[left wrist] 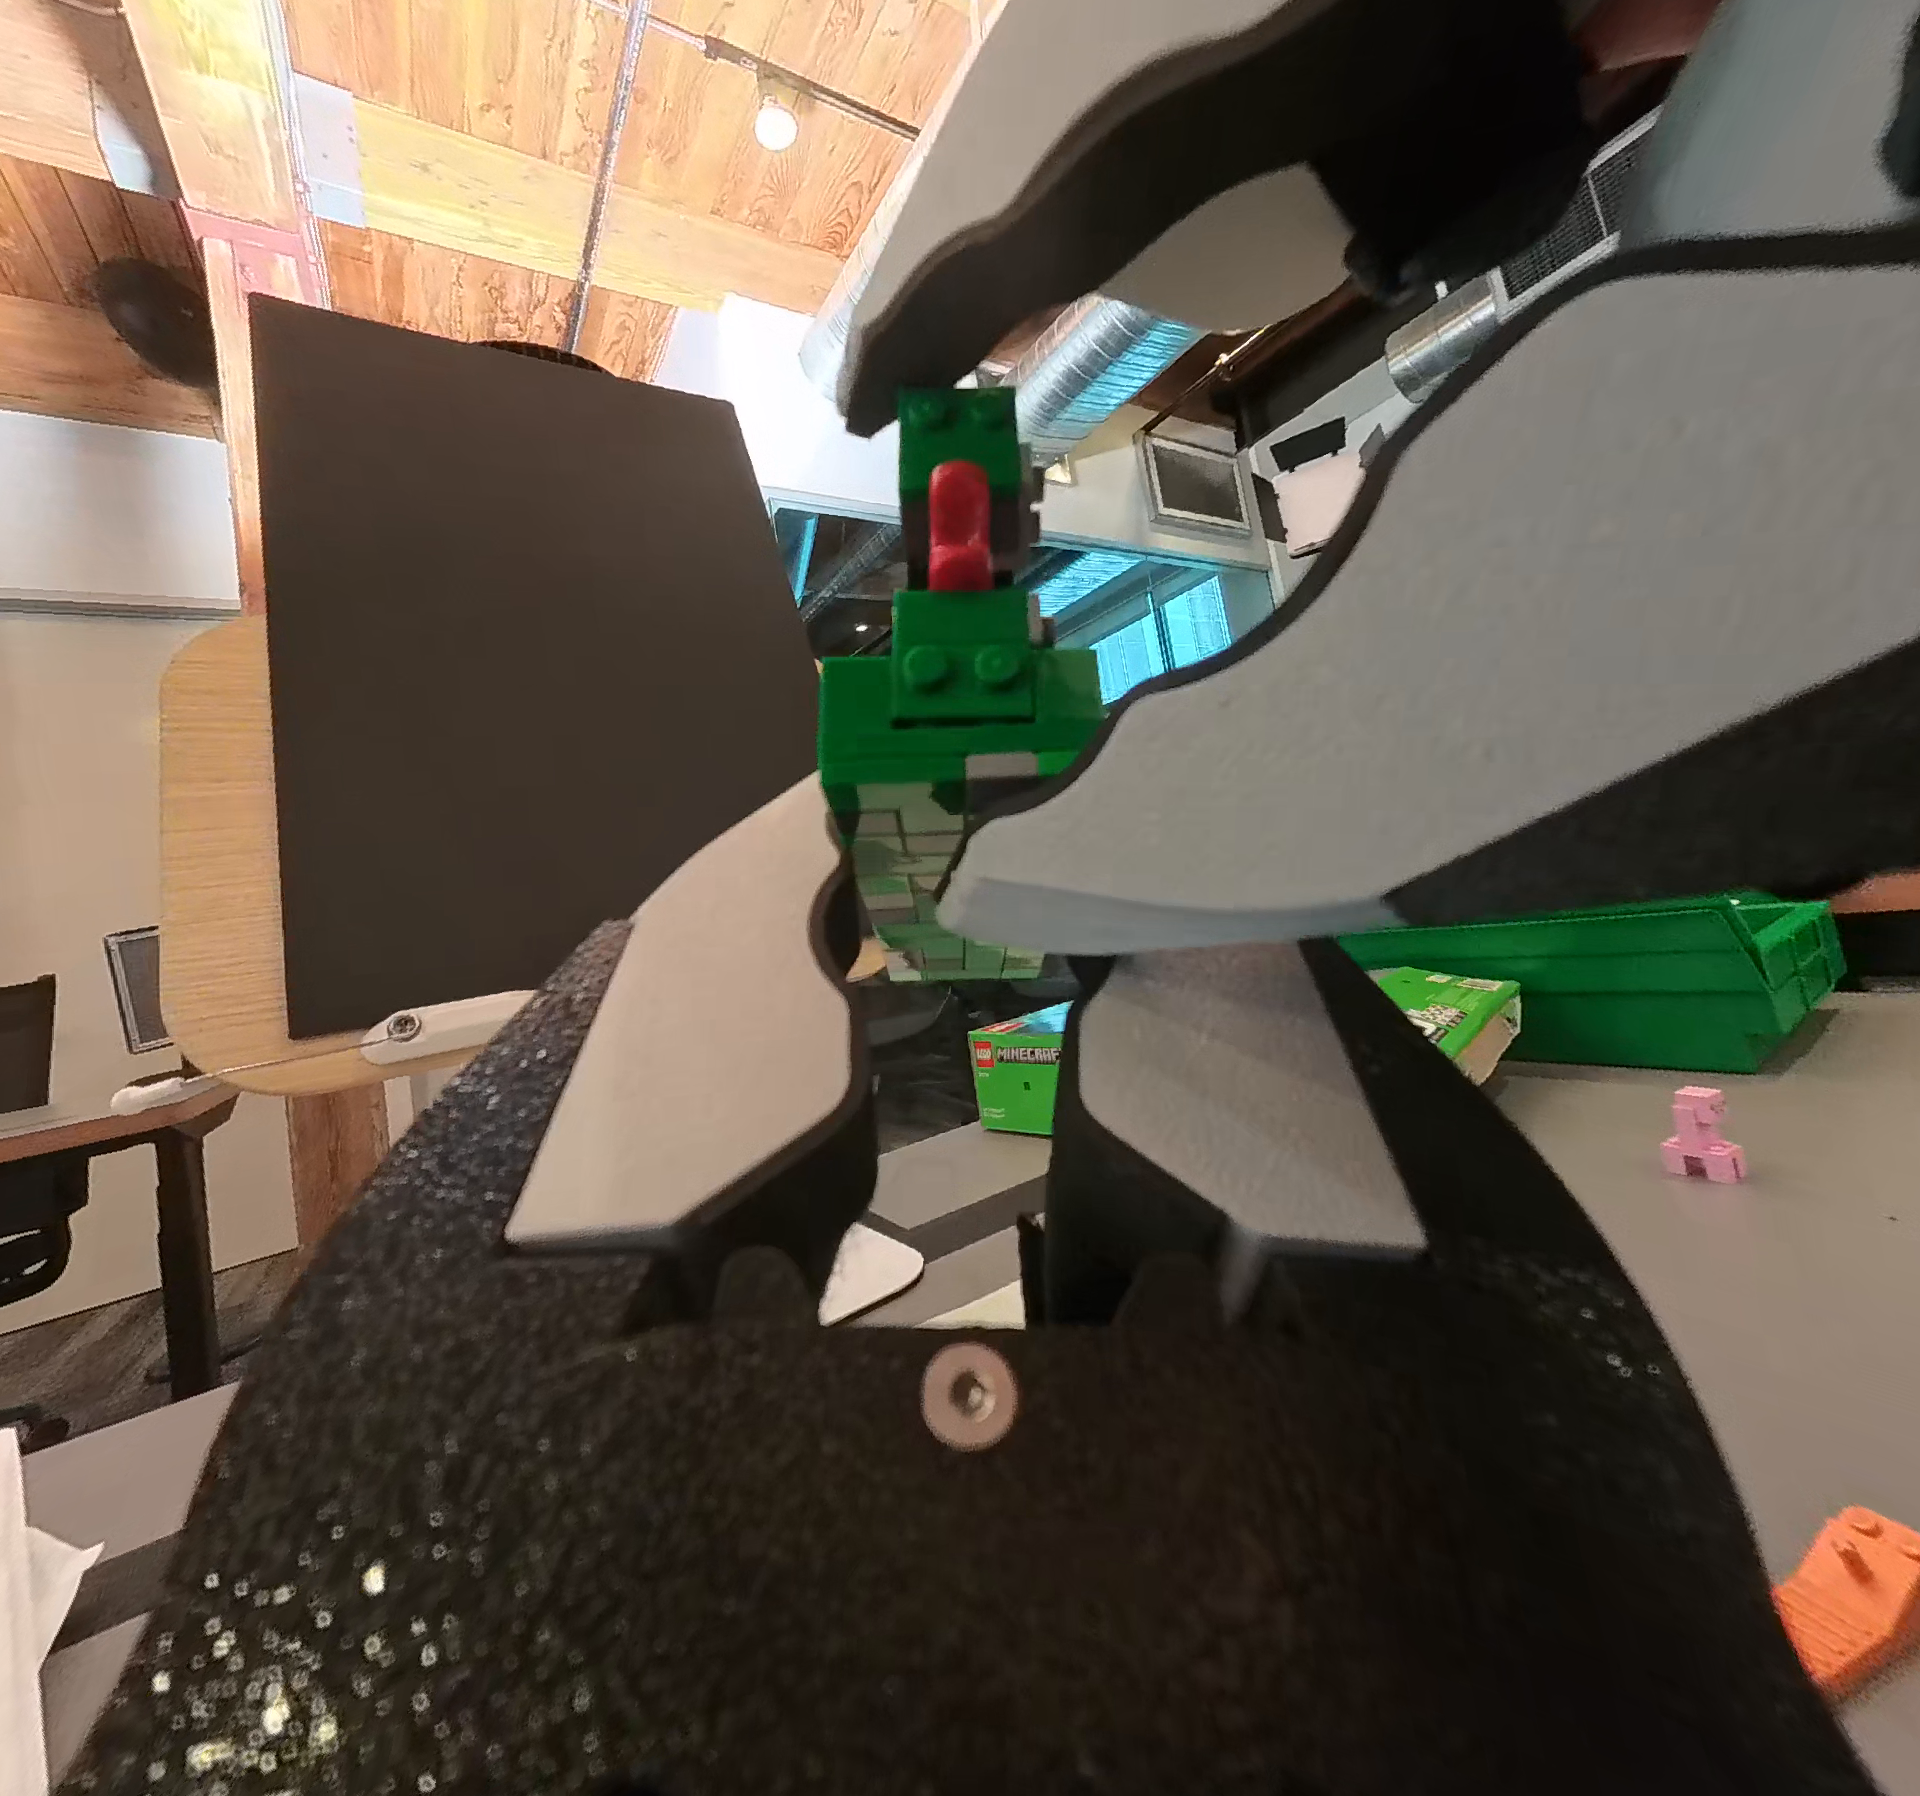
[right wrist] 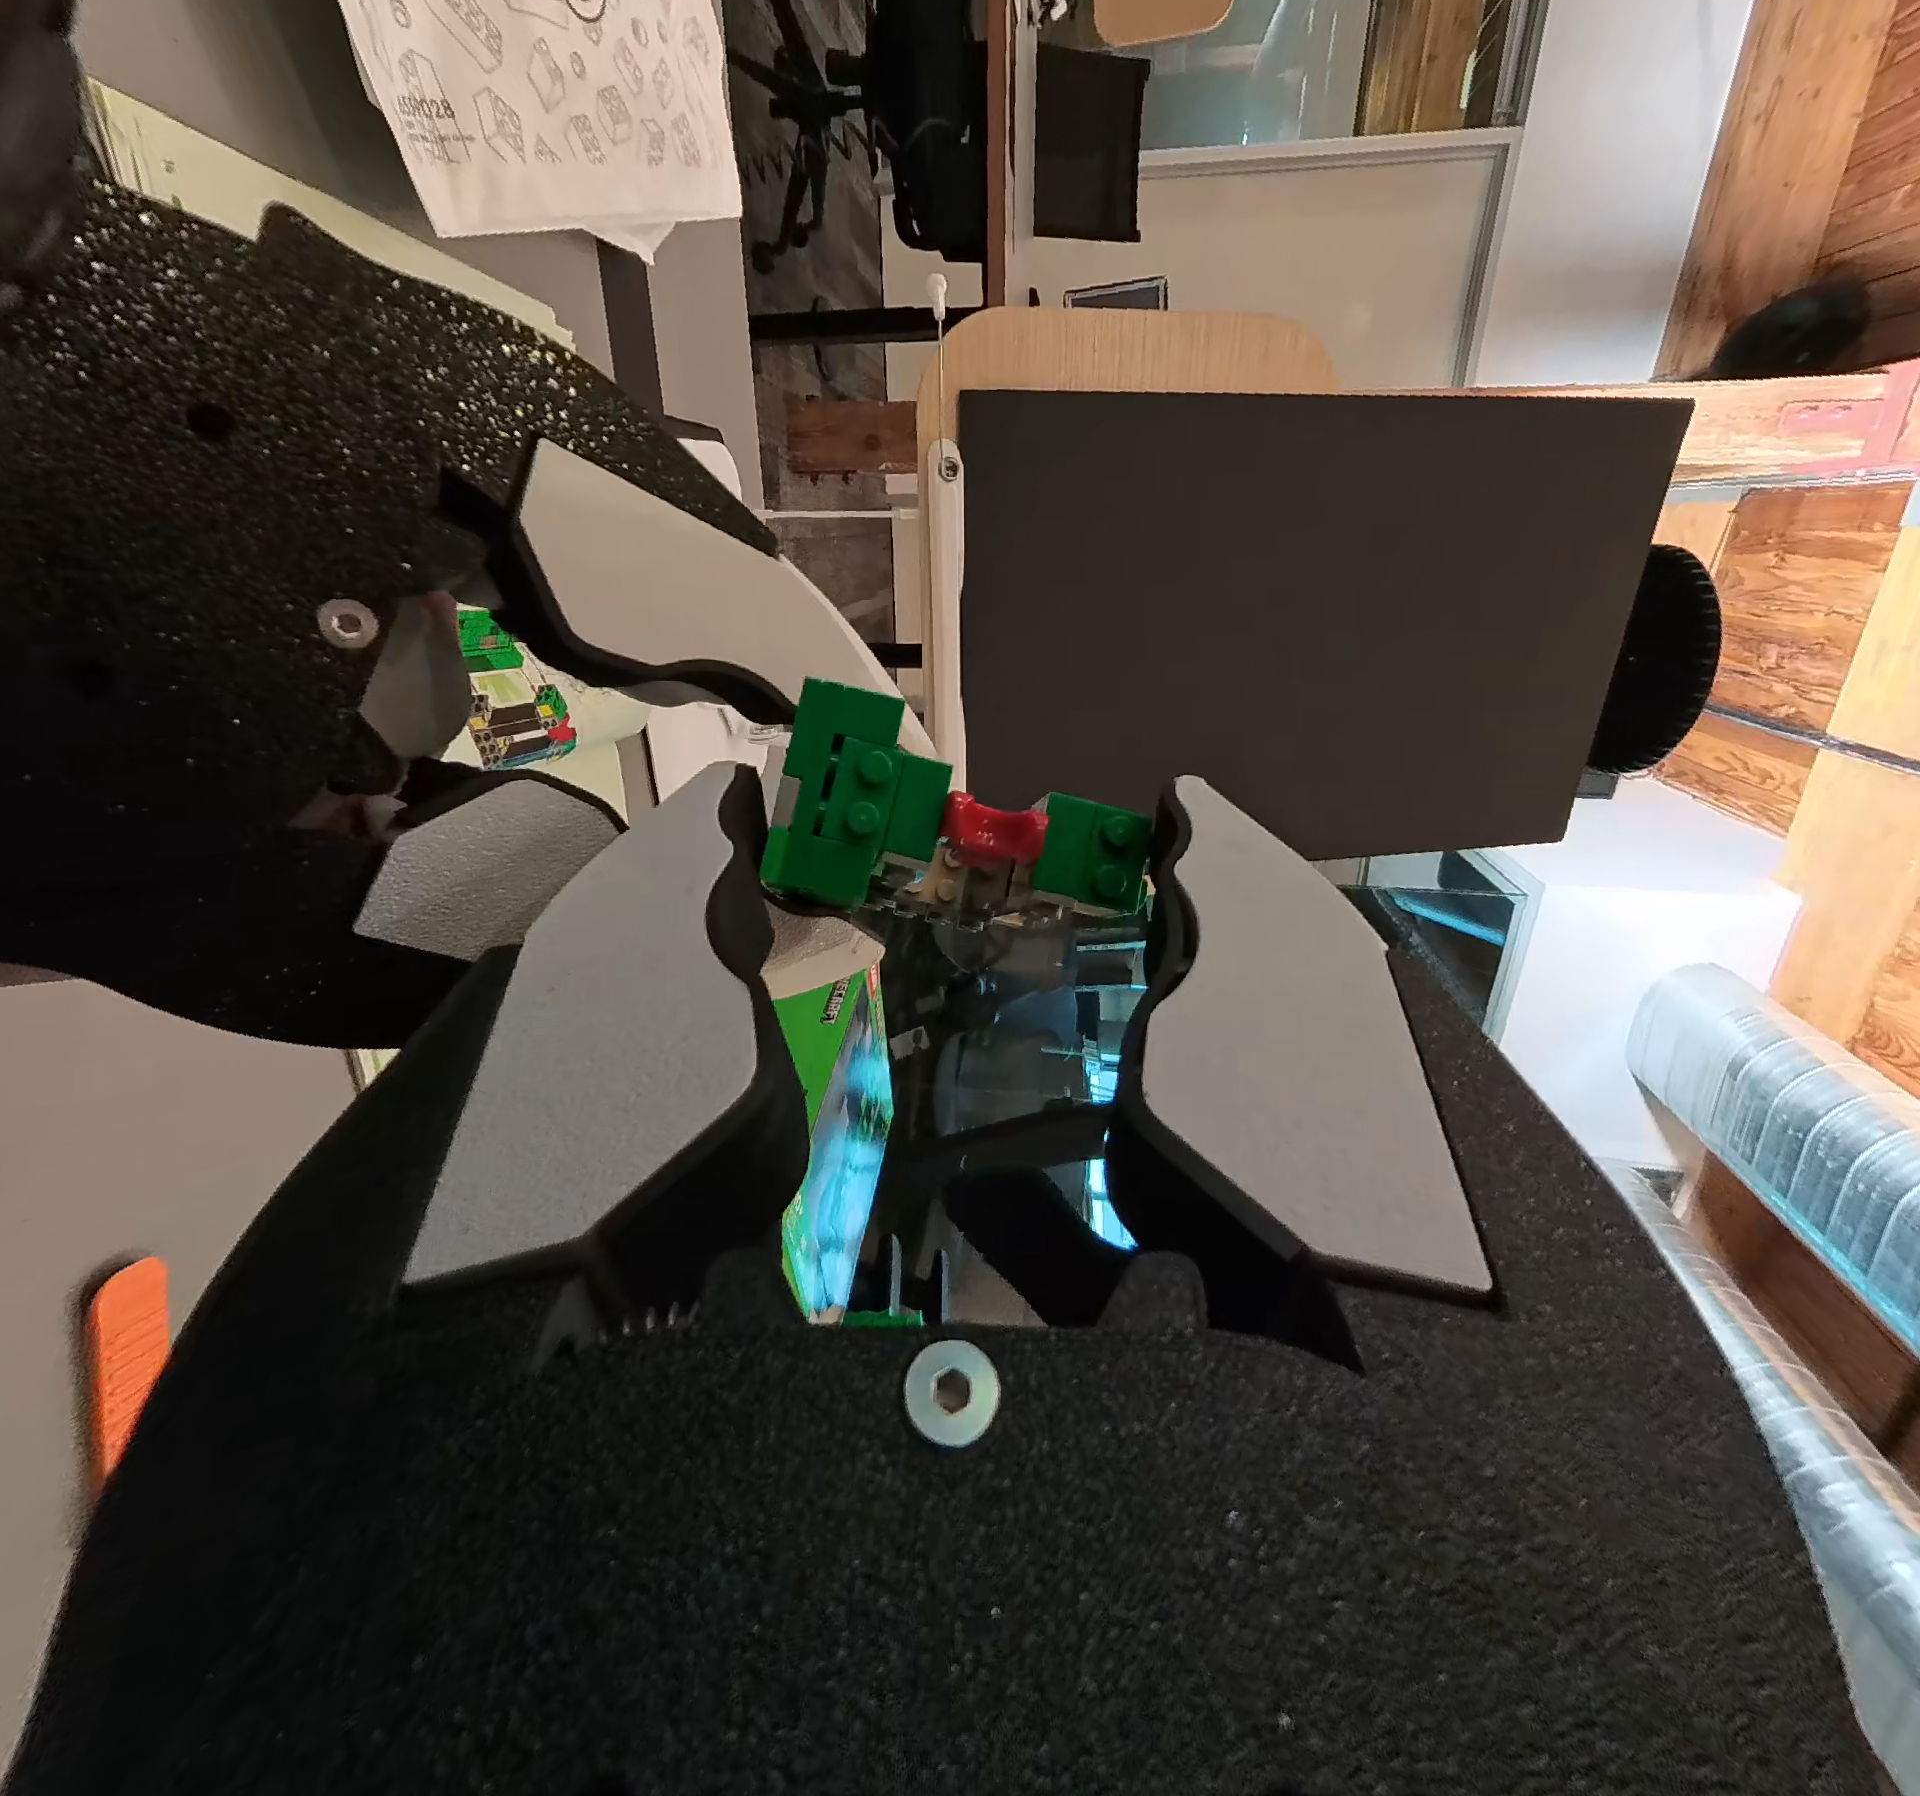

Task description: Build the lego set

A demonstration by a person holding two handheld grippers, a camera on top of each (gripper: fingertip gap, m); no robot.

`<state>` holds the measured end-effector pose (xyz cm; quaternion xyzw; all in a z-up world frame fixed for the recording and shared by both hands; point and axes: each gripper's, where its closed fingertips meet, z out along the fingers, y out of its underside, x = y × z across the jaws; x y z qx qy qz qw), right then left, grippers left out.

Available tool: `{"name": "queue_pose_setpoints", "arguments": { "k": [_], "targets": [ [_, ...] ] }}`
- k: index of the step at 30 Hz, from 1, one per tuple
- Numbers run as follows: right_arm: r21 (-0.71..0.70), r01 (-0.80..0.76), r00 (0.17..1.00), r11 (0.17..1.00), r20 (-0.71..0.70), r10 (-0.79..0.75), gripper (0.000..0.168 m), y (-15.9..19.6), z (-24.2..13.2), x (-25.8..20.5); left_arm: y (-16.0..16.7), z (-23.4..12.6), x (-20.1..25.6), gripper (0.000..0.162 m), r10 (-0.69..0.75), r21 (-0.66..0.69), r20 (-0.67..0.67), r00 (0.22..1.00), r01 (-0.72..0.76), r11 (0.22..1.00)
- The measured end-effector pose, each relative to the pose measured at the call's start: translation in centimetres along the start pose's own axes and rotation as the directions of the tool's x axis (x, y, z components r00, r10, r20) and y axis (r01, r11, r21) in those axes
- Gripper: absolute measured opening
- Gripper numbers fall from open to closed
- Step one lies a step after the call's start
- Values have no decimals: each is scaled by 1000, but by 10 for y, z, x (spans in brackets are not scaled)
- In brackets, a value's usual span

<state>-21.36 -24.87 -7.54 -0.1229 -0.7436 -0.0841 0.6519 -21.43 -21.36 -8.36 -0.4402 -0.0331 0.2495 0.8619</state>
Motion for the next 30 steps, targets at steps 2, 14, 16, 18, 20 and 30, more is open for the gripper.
{"name": "queue_pose_setpoints", "arguments": {
  "k": [2, 14, 16, 18, 20, 30],
  "targets": [
    [4, 2, 1000, 1000, 0, -2, 70, 0, 0, 0, 0, 0, 0, 36, 3, -1, 2, 1000, -3, 1000],
    [7, 22, 1000, 1000, 18, -22, 69, 2, 0, -2, 2, -1, 1, 36, 16, -24, 11, 1000, -16, 1000],
    [9, 28, 999, 1000, 17, -28, 69, 2, -1, -2, 2, -1, 2, 36, 17, -25, 11, 1000, -17, 1000],
    [6, 30, 999, 1000, 21, -31, 69, 2, -1, -2, 3, -1, 2, 36, 20, -30, 11, 1000, -20, 999],
    [9, 31, 999, 999, 23, -31, 69, 3, -1, -3, 3, -1, 3, 36, 23, -33, 11, 1000, -22, 999],
    [13, 39, 999, 999, 36, -40, 69, 4, -1, -4, 5, -1, 4, 36, 25, -47, 12, 1000, -25, 999]
  ]
}}
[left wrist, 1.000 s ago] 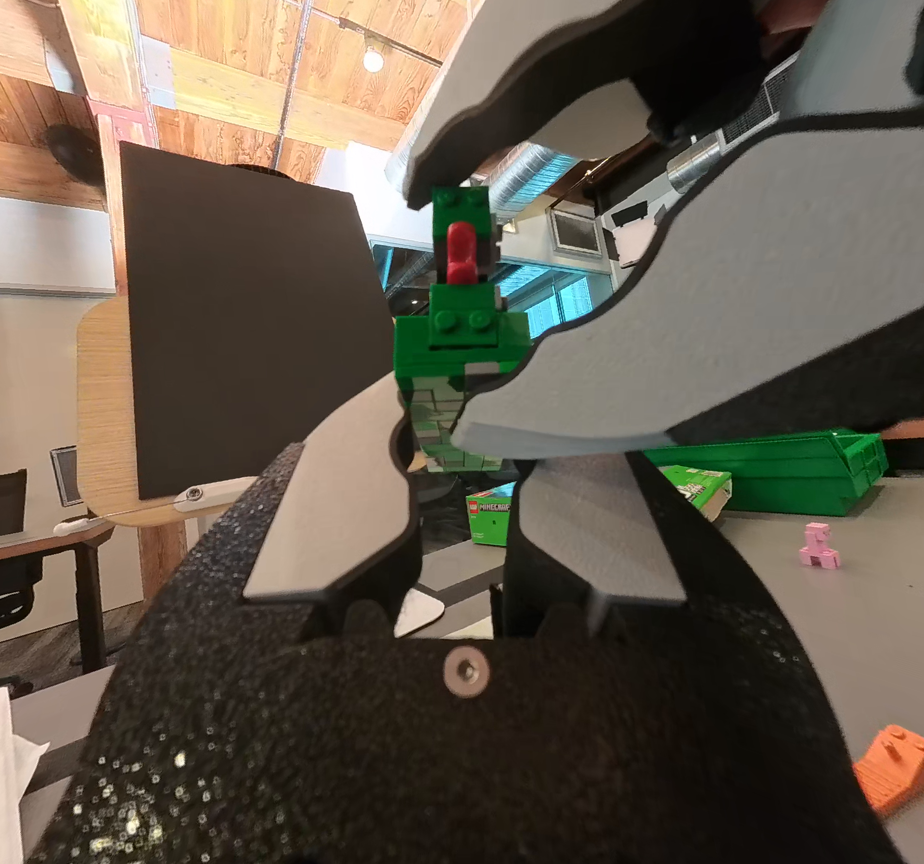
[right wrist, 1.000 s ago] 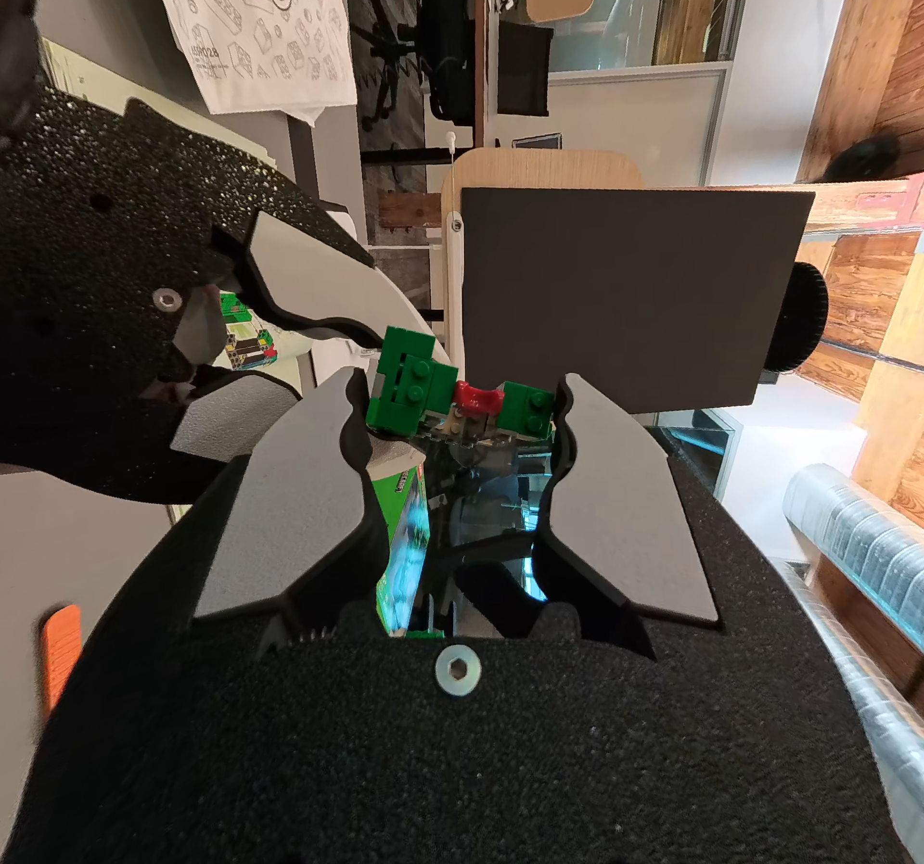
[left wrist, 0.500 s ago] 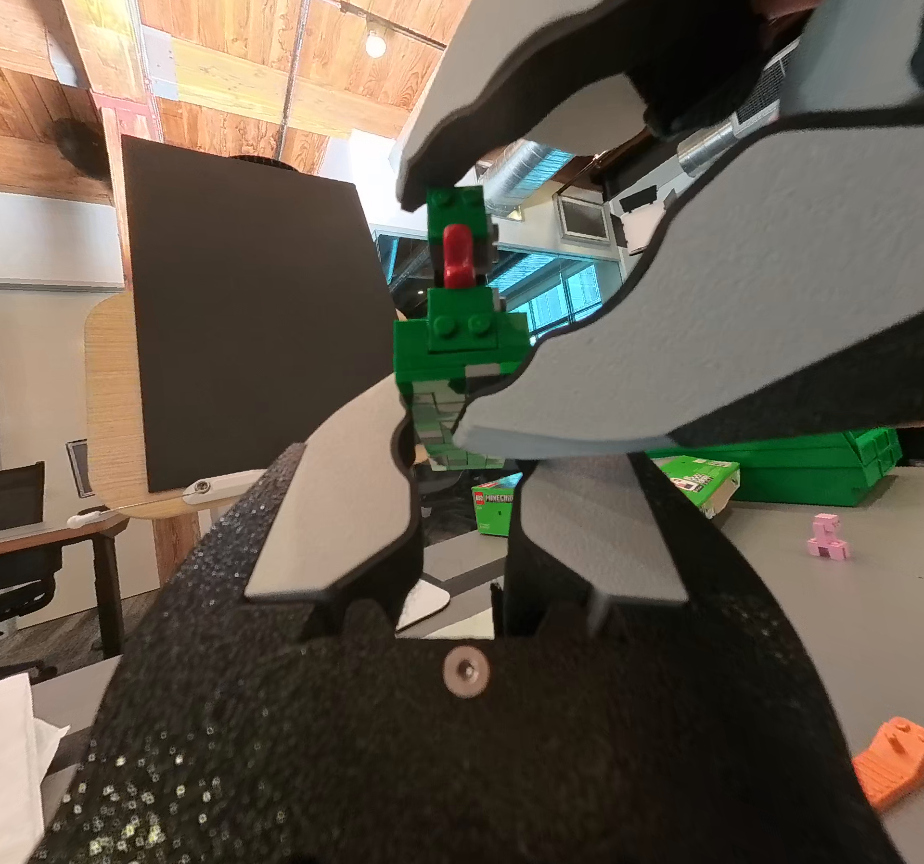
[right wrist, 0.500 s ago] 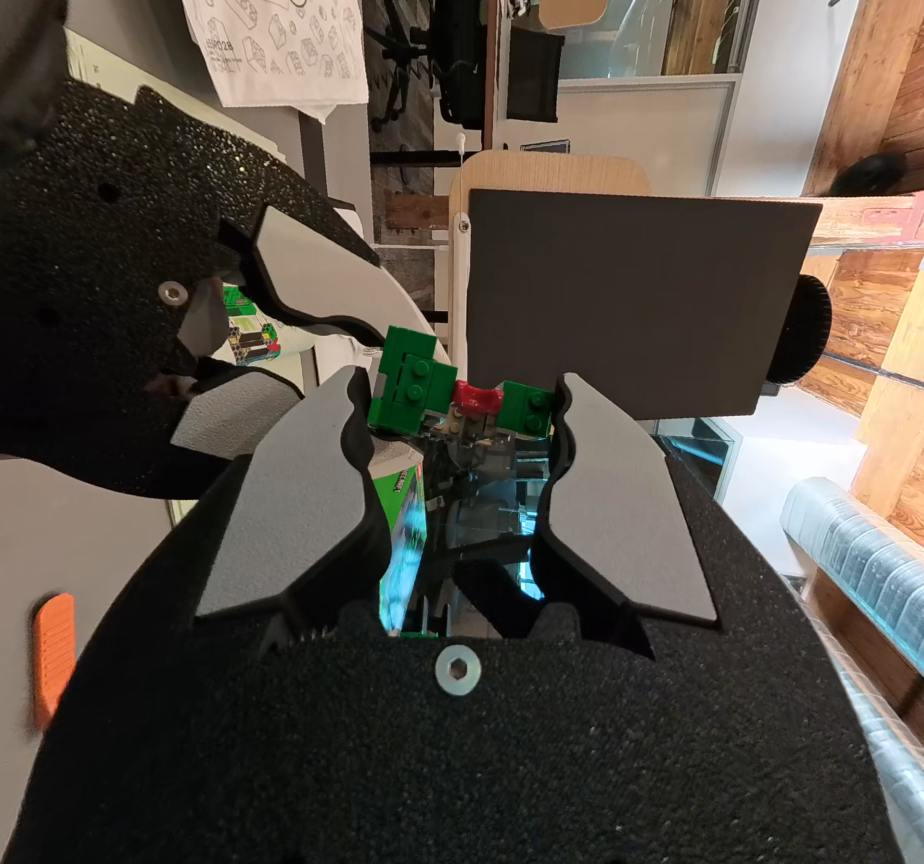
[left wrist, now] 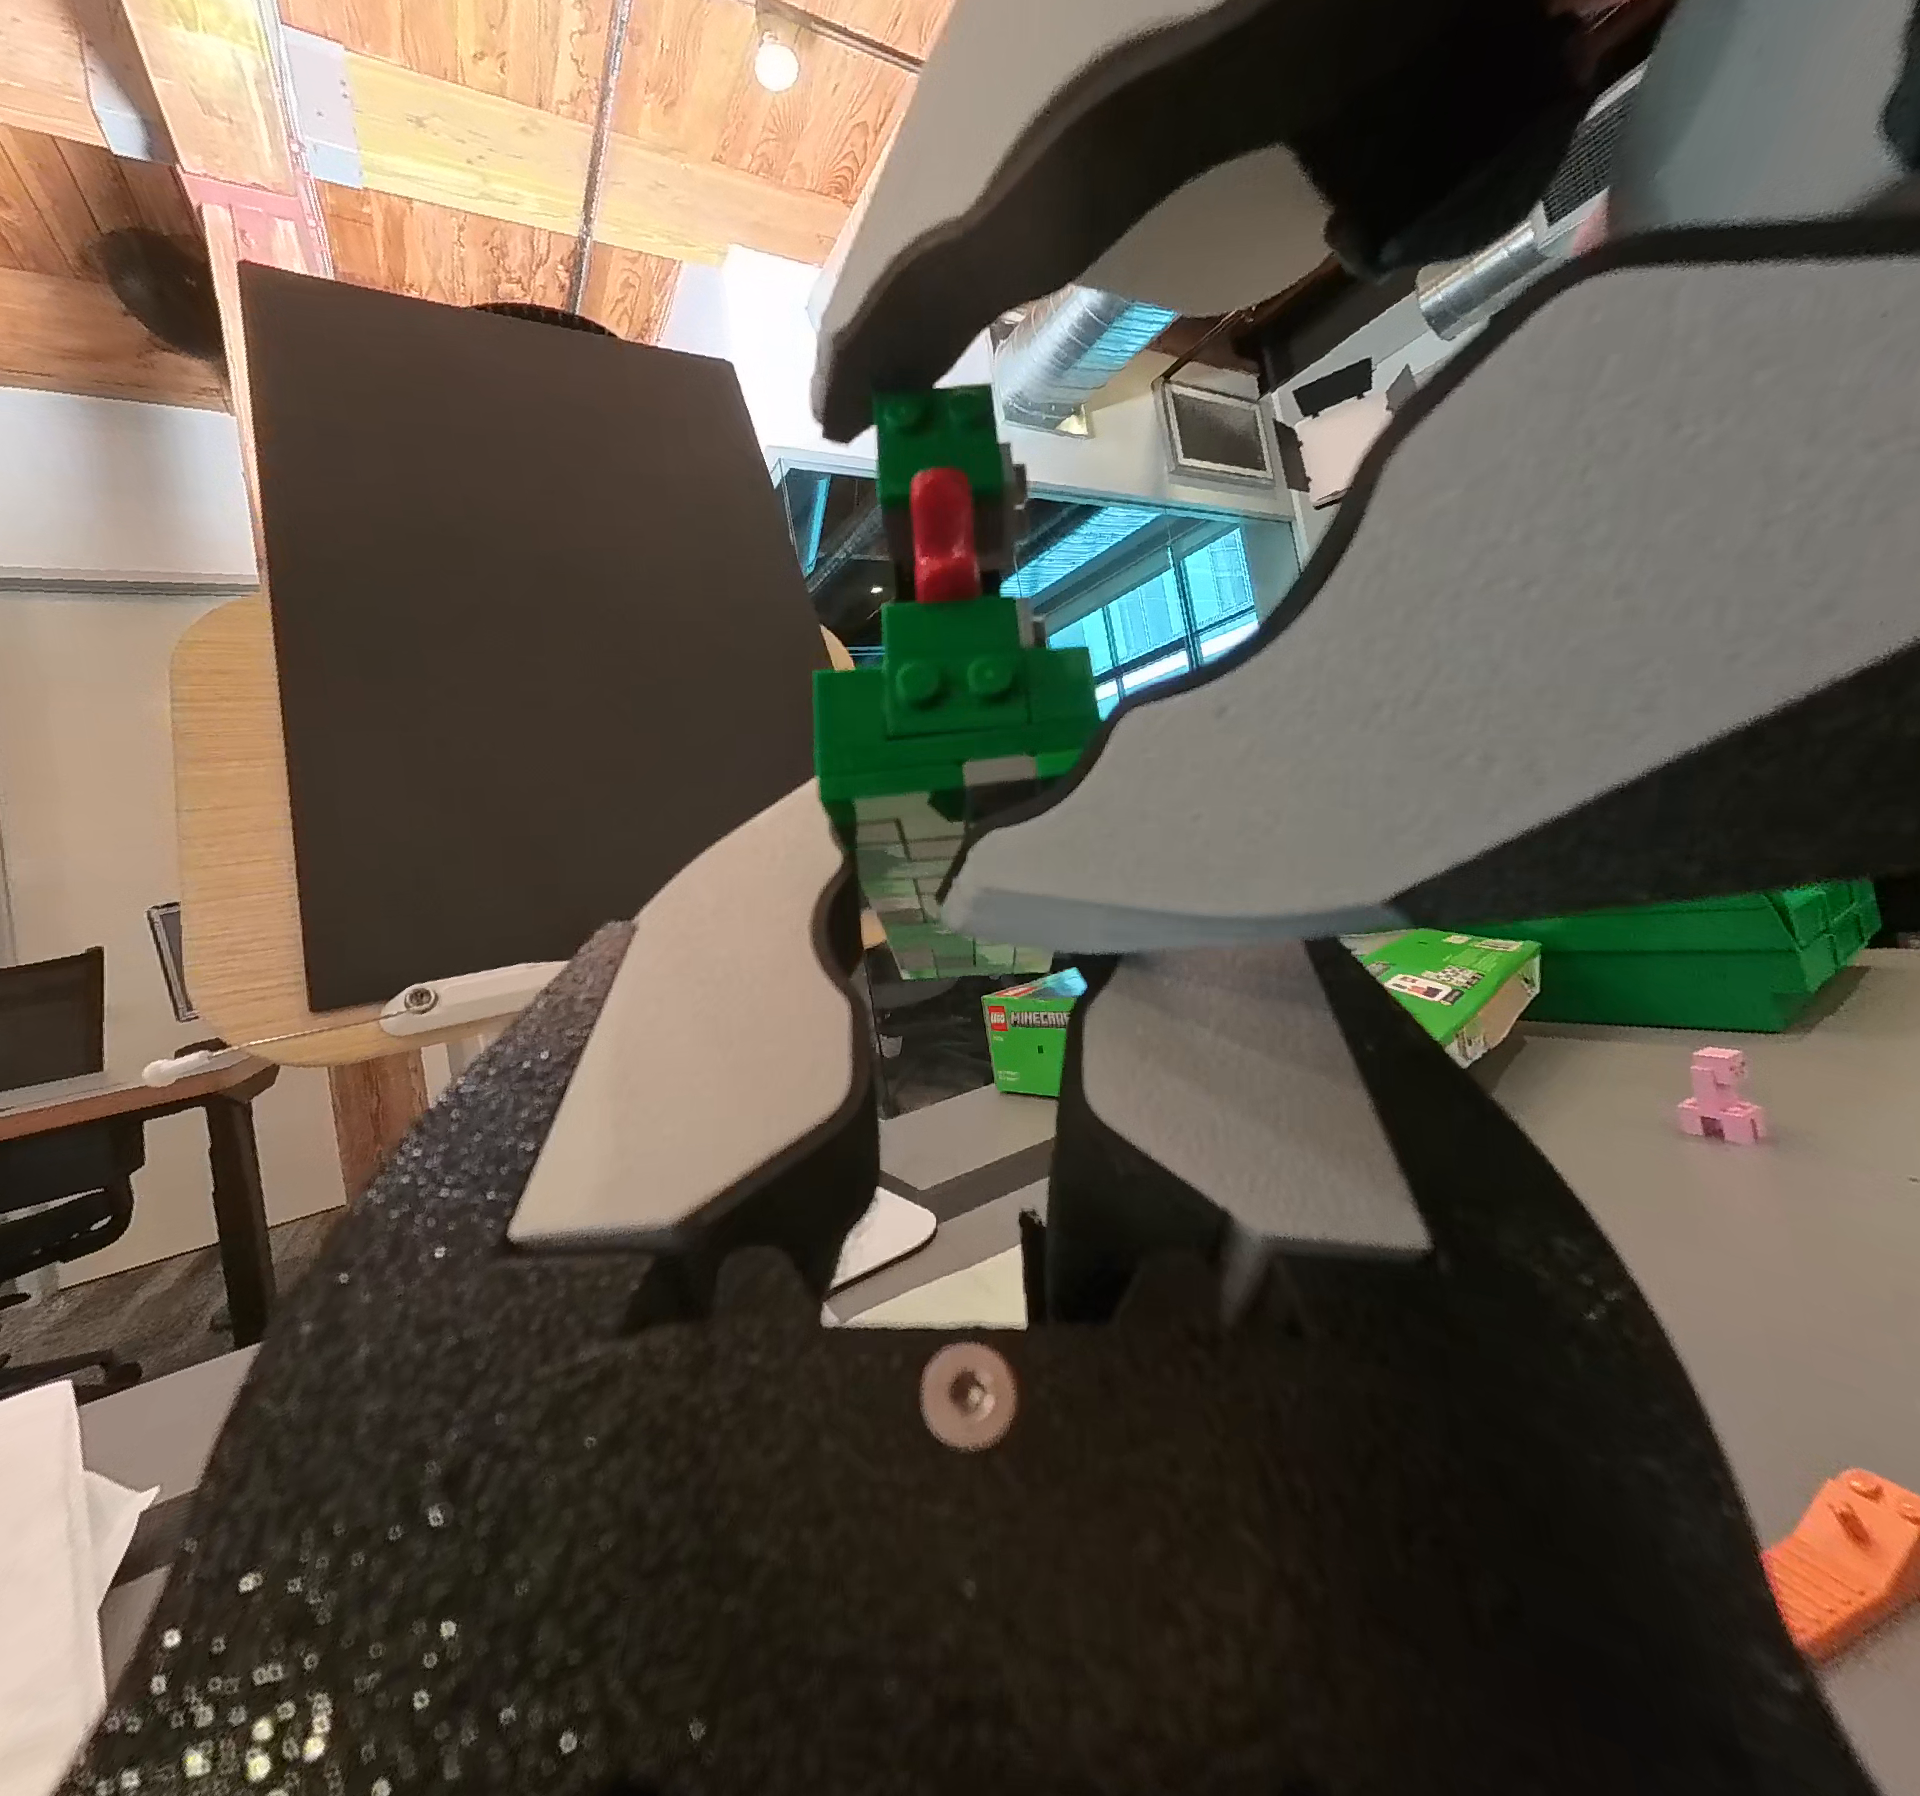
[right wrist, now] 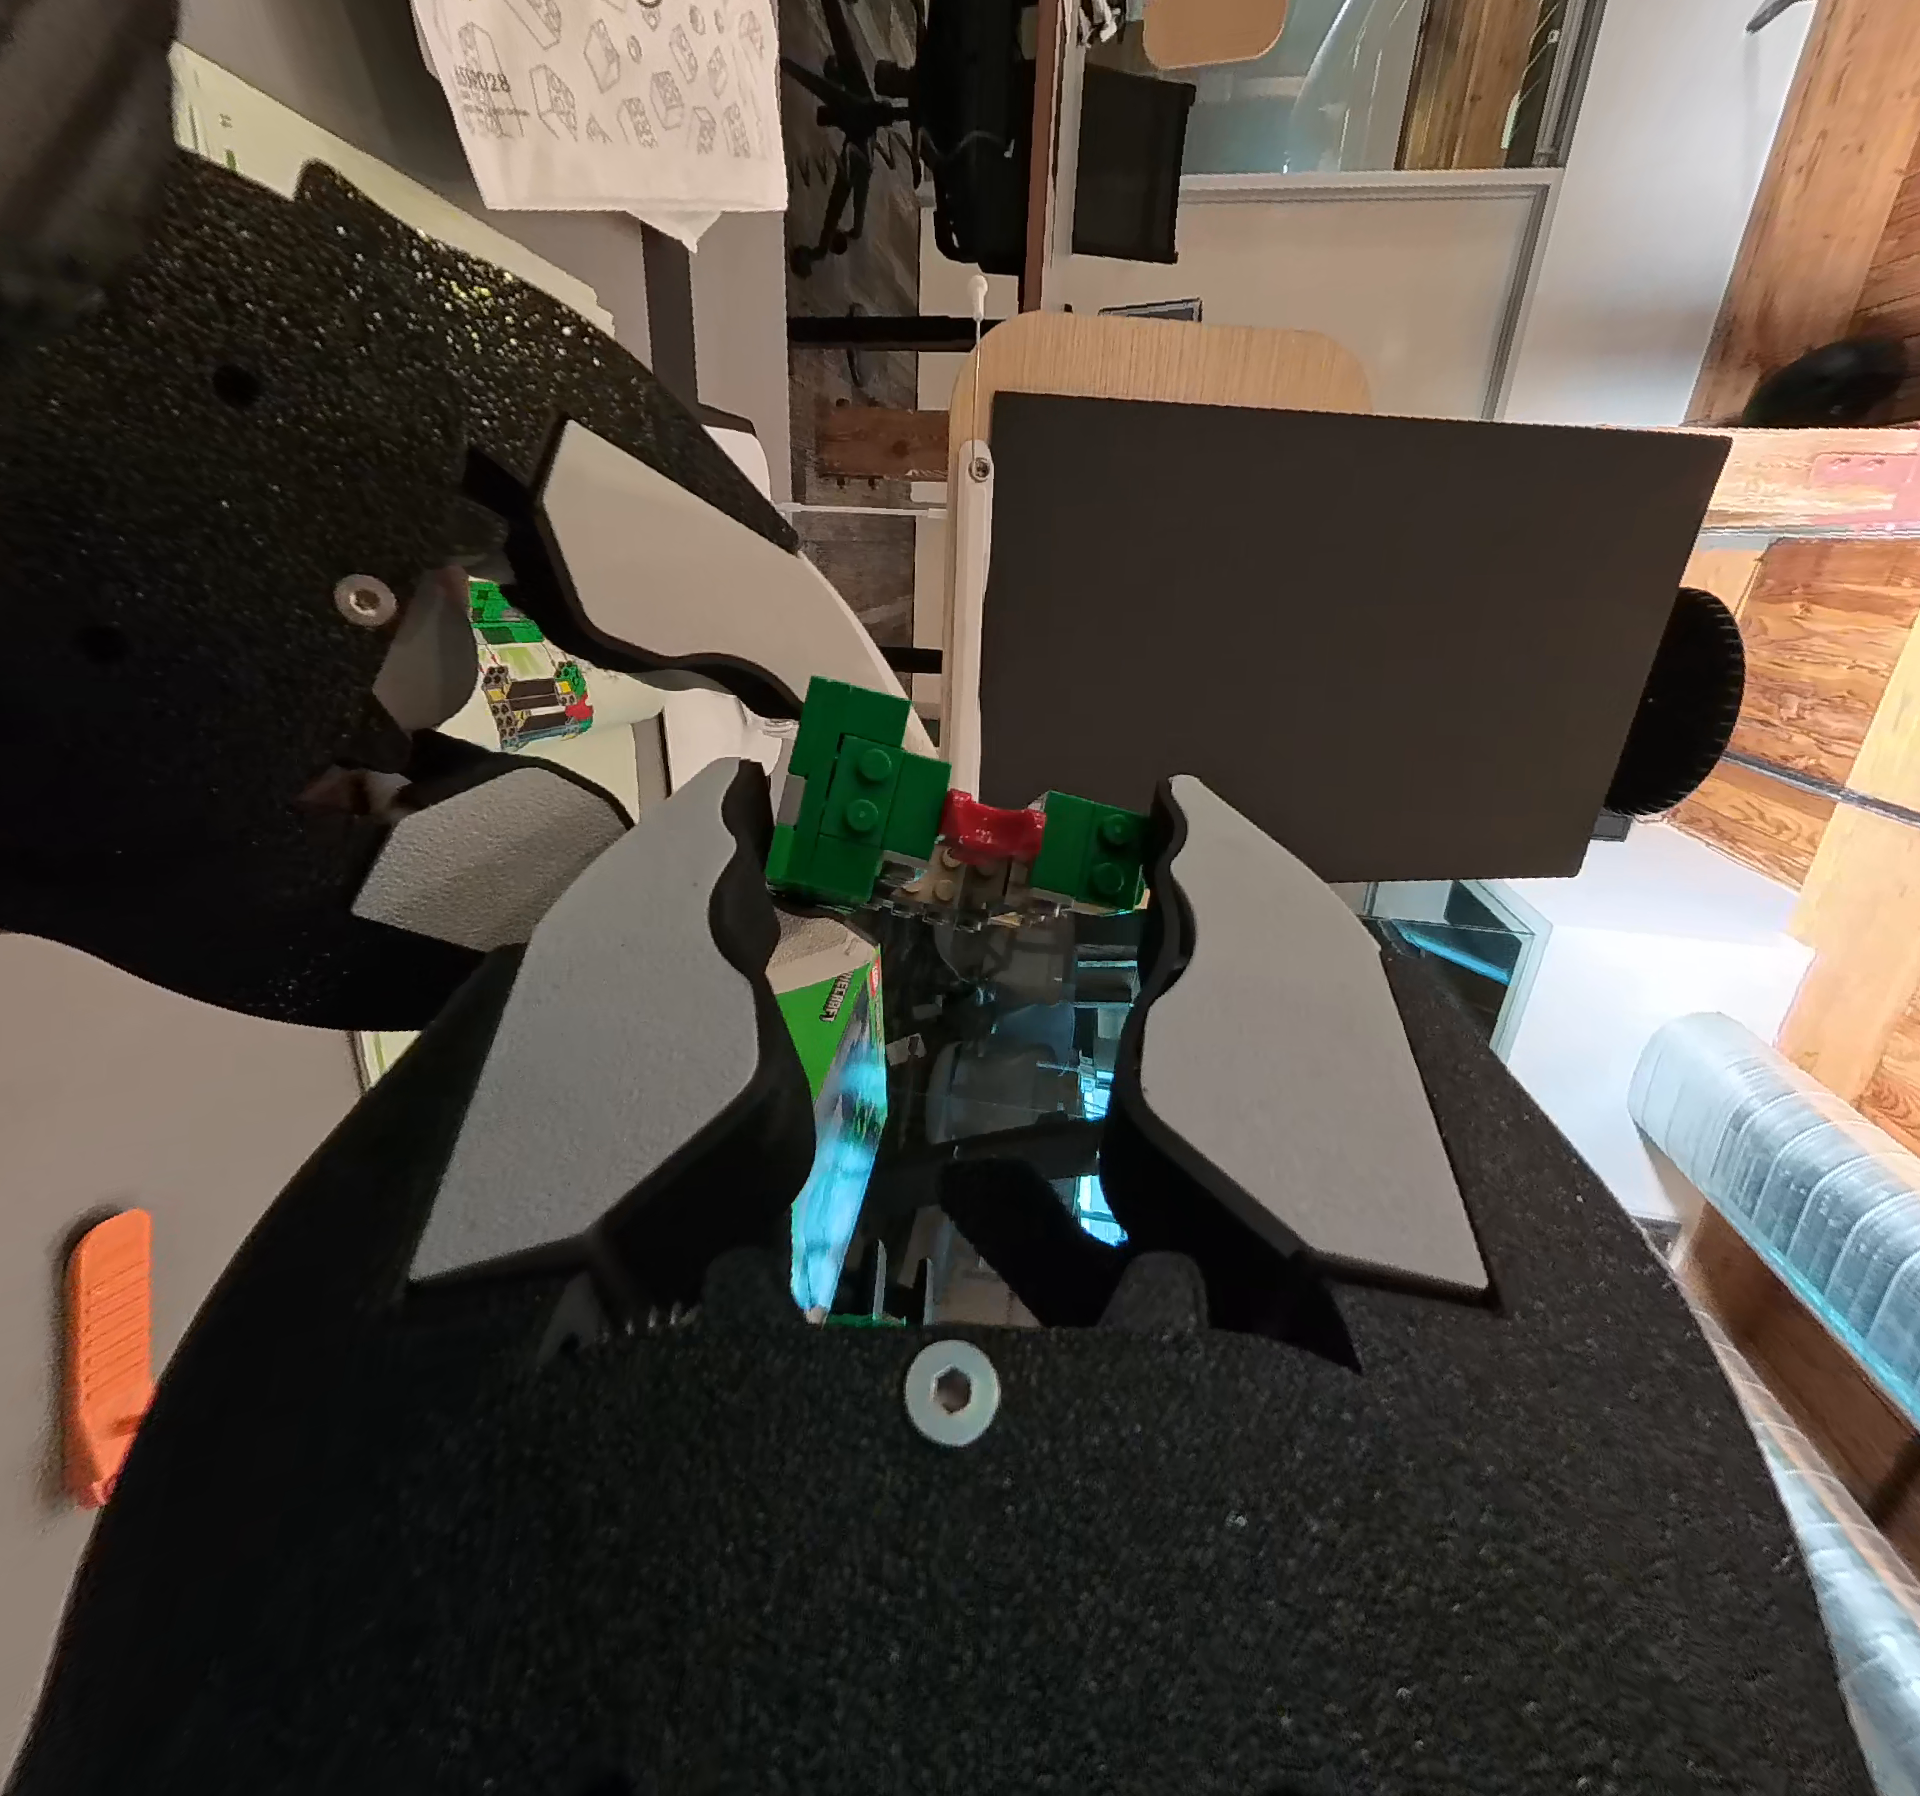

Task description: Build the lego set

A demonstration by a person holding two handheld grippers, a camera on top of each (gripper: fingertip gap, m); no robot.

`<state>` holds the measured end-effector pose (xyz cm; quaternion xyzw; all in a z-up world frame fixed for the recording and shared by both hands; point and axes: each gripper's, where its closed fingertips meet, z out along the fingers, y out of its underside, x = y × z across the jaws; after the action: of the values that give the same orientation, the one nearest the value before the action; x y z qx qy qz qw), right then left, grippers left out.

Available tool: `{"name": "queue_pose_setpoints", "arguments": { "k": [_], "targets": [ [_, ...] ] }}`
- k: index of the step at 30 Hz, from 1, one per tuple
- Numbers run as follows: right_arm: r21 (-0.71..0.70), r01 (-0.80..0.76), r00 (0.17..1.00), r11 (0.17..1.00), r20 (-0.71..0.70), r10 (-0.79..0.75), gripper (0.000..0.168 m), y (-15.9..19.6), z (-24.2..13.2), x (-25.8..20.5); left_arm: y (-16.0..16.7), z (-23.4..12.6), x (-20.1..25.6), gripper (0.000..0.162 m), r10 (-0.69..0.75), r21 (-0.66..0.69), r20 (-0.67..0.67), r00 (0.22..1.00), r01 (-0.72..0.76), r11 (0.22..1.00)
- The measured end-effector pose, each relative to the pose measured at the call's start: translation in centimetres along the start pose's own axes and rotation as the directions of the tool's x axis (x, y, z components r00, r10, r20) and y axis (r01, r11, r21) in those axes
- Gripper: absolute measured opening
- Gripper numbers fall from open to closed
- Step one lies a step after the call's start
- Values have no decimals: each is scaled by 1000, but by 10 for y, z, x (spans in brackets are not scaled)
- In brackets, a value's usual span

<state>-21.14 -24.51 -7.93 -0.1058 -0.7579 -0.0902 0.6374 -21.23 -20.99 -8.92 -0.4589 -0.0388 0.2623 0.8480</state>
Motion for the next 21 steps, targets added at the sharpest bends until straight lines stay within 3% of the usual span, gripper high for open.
{"name": "queue_pose_setpoints", "arguments": {
  "k": [17, 21],
  "targets": [
    [2, -77, 997, 997, -5, 77, 70, 7, 0, -1, 3, 1, 4, 36, 48, -13, -21, 999, -48, 999],
    [42, -74, 996, 996, -42, 76, 81, 3, -6, 2, 7, 2, 1, 36, 18, -23, -20, 1000, -19, 1000]
  ]
}}
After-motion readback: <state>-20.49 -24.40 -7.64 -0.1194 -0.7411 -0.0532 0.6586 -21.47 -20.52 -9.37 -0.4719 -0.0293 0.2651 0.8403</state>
